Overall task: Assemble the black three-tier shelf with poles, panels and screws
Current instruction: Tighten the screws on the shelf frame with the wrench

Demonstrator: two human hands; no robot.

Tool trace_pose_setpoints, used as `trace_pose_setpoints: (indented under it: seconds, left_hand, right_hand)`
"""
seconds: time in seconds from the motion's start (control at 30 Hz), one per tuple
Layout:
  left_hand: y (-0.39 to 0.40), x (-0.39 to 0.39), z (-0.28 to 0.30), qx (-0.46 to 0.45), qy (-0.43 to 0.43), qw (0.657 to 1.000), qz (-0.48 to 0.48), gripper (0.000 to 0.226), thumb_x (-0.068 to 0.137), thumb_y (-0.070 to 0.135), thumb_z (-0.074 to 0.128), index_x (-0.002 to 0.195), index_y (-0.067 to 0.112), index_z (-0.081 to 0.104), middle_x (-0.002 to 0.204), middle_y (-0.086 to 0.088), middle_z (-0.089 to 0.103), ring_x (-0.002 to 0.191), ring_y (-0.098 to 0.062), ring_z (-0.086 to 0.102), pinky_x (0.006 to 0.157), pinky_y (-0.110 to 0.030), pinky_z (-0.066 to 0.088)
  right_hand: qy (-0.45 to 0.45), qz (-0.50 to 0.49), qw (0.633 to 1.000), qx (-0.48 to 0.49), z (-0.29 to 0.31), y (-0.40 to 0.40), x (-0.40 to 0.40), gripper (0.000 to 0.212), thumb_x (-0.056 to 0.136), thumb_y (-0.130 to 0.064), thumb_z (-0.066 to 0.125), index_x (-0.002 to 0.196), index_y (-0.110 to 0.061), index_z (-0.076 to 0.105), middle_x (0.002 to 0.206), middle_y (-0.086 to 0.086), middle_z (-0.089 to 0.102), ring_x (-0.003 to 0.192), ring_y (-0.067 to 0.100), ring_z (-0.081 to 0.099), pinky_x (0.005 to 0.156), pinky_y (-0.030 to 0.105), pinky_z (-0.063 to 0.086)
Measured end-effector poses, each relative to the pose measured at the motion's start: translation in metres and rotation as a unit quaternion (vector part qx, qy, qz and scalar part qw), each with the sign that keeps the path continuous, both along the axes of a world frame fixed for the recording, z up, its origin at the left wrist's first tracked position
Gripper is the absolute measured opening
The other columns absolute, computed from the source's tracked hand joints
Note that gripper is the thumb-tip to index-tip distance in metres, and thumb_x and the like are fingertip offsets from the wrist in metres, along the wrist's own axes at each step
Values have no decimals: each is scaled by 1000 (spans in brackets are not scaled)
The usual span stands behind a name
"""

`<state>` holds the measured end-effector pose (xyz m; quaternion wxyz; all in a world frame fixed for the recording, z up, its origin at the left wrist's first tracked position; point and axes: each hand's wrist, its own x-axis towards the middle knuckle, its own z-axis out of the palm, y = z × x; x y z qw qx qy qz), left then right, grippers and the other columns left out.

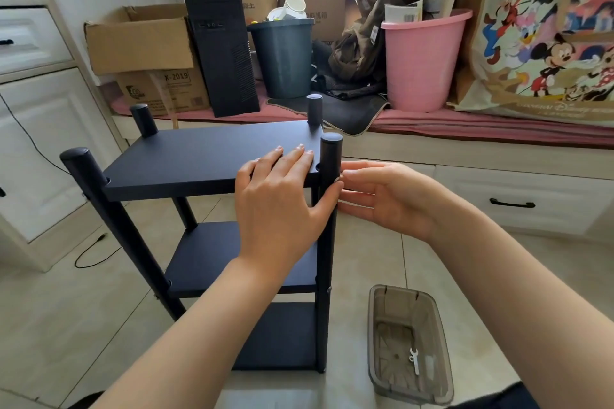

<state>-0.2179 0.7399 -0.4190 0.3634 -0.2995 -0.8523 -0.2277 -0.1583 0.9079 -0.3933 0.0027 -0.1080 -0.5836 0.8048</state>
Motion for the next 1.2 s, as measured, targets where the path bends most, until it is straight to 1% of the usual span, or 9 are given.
trace_pose_setpoints:
  seconds: [0.13,0.23,0.4,0.5,0.7,0.83,1.0,1.1,1.2]
  left_hand:
    - [4,1,-7,23,32,999,6,58,92,59,51,122,14,72,128,-1,69,125,-24,59,106,-41,33]
    - [6,-1,-11,45,53,998,2,56,92,57,52,120,13,73,126,-1,70,123,-25,59,105,-41,33]
    - [8,-4,-14,57,76,995,-2,54,93,56,54,118,12,73,124,0,71,120,-26,60,105,-42,33]
    - [9,-7,-17,64,92,994,-7,52,94,54,55,117,11,72,122,-1,71,119,-27,60,104,-42,34]
    - [11,-10,-21,77,115,990,-10,50,95,53,57,116,10,71,120,-2,70,116,-29,61,102,-43,35]
    - [13,-8,-22,80,111,991,-6,49,95,53,57,117,11,71,118,-2,70,115,-30,60,102,-43,34]
    - [15,-9,-23,79,119,990,4,50,96,55,52,116,13,71,116,0,70,112,-29,60,101,-41,32]
    - [15,-11,-24,77,129,989,5,50,97,55,51,116,14,71,116,0,70,111,-28,60,100,-40,32]
    - [17,-12,-25,77,138,987,7,49,97,54,50,114,14,72,114,1,70,109,-28,60,98,-41,33]
  right_hand:
    - [9,-17,1000,-1,-5,6,5,23,94,-8,58,115,-4,69,111,13,73,101,27,72,82,35,60]
    - [-11,-23,999,43,-15,18,13,22,96,-11,58,115,-5,67,110,12,74,102,28,72,83,36,60]
    - [-116,-39,982,140,-53,48,28,19,97,-16,60,112,-7,68,102,10,76,95,24,74,78,34,61]
    - [-210,-32,955,207,-91,65,38,18,99,-18,59,111,-7,67,99,10,76,89,22,74,85,37,58]
    - [-346,-65,913,208,-187,78,53,18,100,-13,55,110,-1,63,91,12,73,75,20,65,64,28,52]
    - [-418,-60,883,205,-251,77,57,16,100,-10,51,109,-1,61,83,10,68,56,15,55,47,22,42]
    - [-463,-59,853,232,-311,83,58,11,97,-2,47,94,2,57,70,12,54,45,16,43,41,19,32]
    - [-482,-55,824,292,-337,83,54,13,93,4,42,85,-1,51,73,17,56,52,22,49,45,25,36]
    - [-494,-31,794,353,-353,79,50,9,94,1,51,85,-2,51,90,20,64,70,27,60,53,28,47]
